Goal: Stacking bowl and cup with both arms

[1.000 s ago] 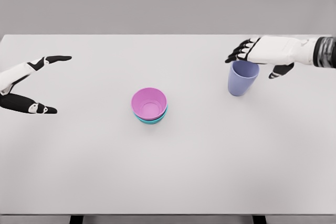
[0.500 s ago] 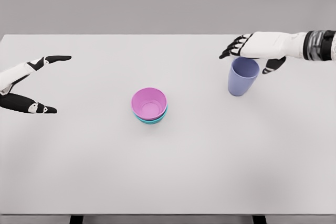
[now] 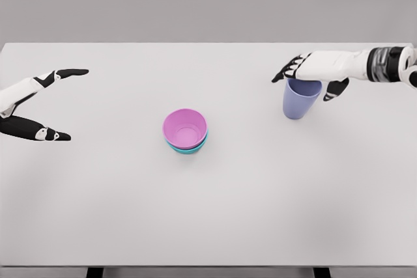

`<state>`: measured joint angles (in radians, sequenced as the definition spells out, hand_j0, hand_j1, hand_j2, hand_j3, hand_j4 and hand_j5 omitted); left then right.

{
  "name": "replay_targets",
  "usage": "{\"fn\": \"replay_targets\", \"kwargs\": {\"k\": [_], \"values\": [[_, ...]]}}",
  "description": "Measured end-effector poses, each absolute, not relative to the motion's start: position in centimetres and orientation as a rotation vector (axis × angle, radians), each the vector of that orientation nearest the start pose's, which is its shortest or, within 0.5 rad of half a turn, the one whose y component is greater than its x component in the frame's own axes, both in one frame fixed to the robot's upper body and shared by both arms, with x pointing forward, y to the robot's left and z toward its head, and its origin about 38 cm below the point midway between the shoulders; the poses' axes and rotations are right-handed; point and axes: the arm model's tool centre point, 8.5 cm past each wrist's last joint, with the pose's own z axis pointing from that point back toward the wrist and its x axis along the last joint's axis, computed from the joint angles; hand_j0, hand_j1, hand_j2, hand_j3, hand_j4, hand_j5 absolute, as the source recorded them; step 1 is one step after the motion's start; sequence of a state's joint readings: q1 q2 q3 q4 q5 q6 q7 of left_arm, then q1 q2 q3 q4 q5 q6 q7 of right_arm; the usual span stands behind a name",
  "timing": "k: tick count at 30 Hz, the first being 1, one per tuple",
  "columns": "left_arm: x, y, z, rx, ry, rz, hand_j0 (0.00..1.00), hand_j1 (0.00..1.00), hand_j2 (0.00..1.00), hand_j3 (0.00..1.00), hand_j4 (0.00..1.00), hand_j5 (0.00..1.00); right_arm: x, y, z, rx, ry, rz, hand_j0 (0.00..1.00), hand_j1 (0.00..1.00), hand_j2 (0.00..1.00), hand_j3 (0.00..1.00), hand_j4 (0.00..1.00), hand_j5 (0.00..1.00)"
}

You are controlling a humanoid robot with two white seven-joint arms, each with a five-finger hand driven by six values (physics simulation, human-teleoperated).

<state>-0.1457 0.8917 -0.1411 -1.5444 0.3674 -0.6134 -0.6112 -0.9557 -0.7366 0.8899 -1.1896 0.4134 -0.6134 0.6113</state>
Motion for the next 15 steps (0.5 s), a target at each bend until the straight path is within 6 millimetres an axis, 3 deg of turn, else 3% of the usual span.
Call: {"fn": "replay_targets", "kwargs": {"k": [4,5,7,8,11,15], "values": [[35.9,38.72,22.63,-0.05,-1.809,-1.312,1.0,1.0,1.0,1.0,1.0,1.0,49.26,-29.14,22.27,-0.412,-1.164,2.23,1.0,1.0,1.0,1.0,1.0,1.0],[35.88,38.72,22.58,-0.051,-1.808,-1.311,1.0,1.0,1.0,1.0,1.0,1.0,49.3,-29.12,22.21,-0.41,-1.162,2.231,0.95,0.95,0.95,0.95,0.95,0.95],[35.9,38.71,22.63,-0.05,-1.809,-1.312,1.0,1.0,1.0,1.0,1.0,1.0,49.3,-29.09,21.97,-0.405,-1.156,2.231,0.77,0.77,0.77,0.77,0.77,0.77],[35.9,38.71,22.63,-0.05,-1.809,-1.312,1.0,1.0,1.0,1.0,1.0,1.0,49.31,-29.07,21.94,-0.403,-1.158,2.228,0.75,0.75,0.75,0.75,0.75,0.75],[35.9,38.71,22.63,-0.05,-1.809,-1.312,1.0,1.0,1.0,1.0,1.0,1.0,49.34,-29.0,21.9,-0.4,-1.162,2.223,0.7,0.7,0.7,0.7,0.7,0.7],[35.9,38.71,22.63,-0.05,-1.809,-1.311,1.0,1.0,1.0,1.0,1.0,1.0,49.5,-28.84,22.23,-0.409,-1.167,2.227,0.7,0.7,0.7,0.7,0.7,0.7]]}}
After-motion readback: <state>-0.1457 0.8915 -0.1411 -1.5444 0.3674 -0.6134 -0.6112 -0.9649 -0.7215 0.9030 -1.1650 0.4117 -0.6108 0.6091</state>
